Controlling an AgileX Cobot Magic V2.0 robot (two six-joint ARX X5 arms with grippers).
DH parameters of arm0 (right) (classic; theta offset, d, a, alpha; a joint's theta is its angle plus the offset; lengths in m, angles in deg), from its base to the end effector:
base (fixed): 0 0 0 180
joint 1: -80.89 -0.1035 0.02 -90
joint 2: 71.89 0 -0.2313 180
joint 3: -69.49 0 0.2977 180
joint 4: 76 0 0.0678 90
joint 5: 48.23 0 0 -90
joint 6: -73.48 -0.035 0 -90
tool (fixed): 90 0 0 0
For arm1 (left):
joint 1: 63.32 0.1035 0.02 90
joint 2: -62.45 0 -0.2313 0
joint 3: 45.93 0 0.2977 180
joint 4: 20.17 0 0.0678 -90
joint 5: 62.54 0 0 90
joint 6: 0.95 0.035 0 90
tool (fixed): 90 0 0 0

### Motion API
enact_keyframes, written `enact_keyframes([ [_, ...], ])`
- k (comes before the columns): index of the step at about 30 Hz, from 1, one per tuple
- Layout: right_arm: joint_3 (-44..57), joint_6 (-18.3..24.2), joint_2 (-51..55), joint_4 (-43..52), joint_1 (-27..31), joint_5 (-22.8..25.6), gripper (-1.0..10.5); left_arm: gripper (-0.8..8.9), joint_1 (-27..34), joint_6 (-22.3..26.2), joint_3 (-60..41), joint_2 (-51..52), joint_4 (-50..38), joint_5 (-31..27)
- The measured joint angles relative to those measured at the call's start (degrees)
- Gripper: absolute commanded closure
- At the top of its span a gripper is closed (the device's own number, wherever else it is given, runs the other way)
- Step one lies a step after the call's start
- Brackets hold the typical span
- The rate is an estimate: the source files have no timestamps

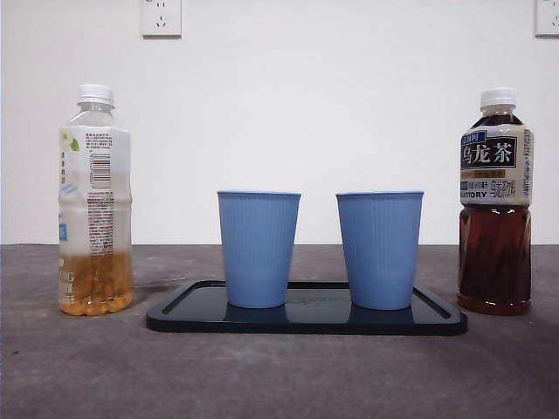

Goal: Pour the drink into the cup

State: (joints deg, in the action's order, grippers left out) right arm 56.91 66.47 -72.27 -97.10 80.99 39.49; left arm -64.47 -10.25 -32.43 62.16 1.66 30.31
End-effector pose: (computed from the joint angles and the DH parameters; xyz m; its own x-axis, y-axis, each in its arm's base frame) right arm 0.1812 0.0011 0.1520 0.9872 0.0381 -0.1546 -0.0184 0.9918 0.1267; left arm 0.1801 -0.0054 0.1573 0.9863 -0.0695 -0.1497 0.0441 0.9849 -0.1671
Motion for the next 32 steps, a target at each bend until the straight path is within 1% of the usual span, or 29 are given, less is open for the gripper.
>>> enact_keyframes([
  [4, -0.15, -4.39, 0.0, 0.66, 0.0, -5.22, 9.4, 8.05, -0.17, -2.14, 0.02, -0.22, -0.04, 0.04],
  [6, -0.98, -6.54, 0.0, -0.48, -0.13, -5.27, 9.4, 8.05, -0.61, -3.76, 0.11, -0.61, -0.11, 0.04],
  [11, -6.36, -11.58, -1.27, -1.84, -1.14, -5.29, 9.4, 8.04, -2.43, -10.01, 3.43, -2.6, -0.07, 0.07],
  [14, -10.05, -13.86, -3.61, -2.89, -1.97, -5.99, 9.4, 8.04, -3.28, -11.91, 7.19, -4.52, -0.13, 0.07],
  [16, -12.5, -14.51, -5.7, -4.26, -2.43, -6.91, 9.4, 8.05, -3.74, -12.63, 9.9, -6.43, 0.13, 0.07],
  [18, -15.23, -14.71, -8.04, -5.92, -2.8, -7.85, 9.4, 8.05, -4.17, -12.79, 12.87, -8.66, 1.07, 0.07],
  [20, -18.56, -14.67, -10.71, -7.61, -3.06, -9.84, 9.4, 8.05, -4.46, -12.7, 16.74, -11.61, 2.82, 0.74],
  [24, -25.14, -12.98, -15.78, -11.39, -3.15, -14.51, 9.4, 8.05, -4.52, -11.28, 24.68, -17.73, 5.51, 5.07],
  [27, -29.66, -10.12, -19.45, -15.12, -3.15, -17.62, 9.4, 8.05, -4.52, -9.03, 30.71, -22.29, 8.41, 9.35],
  [32, -36.28, -3.32, -25.11, -20.35, -3.15, -23.82, 9.4, 8.05, -4.76, -3.98, 37.33, -28.72, 13.03, 17.79],
])
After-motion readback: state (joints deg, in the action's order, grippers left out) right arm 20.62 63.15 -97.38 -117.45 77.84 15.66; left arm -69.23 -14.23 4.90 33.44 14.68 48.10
